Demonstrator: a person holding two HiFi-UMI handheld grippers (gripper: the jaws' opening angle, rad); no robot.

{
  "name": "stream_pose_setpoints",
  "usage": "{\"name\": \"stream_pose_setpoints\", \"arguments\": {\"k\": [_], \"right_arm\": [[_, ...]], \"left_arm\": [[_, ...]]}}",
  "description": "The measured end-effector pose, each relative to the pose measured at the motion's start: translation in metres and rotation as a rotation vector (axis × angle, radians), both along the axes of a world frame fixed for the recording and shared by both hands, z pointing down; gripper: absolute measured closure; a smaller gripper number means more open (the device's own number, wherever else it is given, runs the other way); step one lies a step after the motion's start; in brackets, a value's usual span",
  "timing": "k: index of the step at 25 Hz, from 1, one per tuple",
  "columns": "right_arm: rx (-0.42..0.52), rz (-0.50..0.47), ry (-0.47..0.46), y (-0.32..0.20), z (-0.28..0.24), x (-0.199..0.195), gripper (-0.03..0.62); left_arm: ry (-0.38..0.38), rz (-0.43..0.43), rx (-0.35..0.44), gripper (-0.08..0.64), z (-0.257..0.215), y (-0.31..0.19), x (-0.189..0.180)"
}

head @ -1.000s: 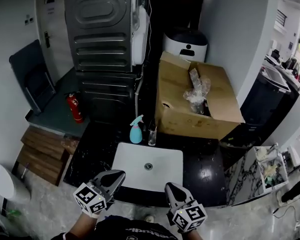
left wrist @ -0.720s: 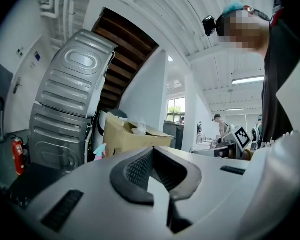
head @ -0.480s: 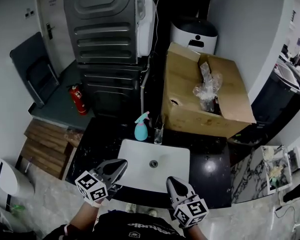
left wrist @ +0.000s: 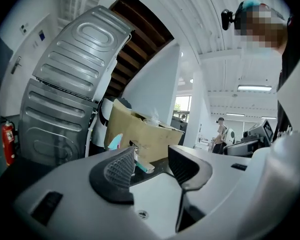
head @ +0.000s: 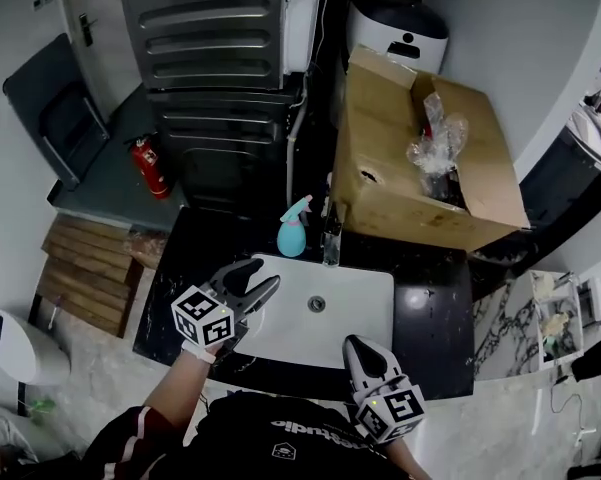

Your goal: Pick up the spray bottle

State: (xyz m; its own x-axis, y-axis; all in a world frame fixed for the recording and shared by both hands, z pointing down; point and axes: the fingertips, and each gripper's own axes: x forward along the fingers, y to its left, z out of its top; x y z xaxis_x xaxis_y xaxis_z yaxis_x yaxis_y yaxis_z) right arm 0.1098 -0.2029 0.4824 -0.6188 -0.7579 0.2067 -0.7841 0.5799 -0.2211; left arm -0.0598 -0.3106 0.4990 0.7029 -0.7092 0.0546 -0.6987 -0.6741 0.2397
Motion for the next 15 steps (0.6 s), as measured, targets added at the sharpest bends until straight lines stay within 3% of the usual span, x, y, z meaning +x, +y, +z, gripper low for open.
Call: {"name": "stream_pose_setpoints", "arguments": {"k": [6, 11, 15], "right_arm": [[-0.037, 0.067, -0.011, -0.006, 0.008, 0.006, 0.552], [-0.058, 0.096, 0.073, -0.003, 0.015, 0.013, 0.552], [-0.076, 0.114, 0.100, -0.001, 0.021, 0.016, 0.552]], "left_arm": [[-0.043, -0.024, 0.047, 0.300, 0.014, -0.073, 0.003], [-0.115, -0.045, 0.039, 0.267, 0.042, -0.127, 0.007], [-0.113, -0.036, 0.027, 0.264, 0.055, -0.157, 0.013]]}}
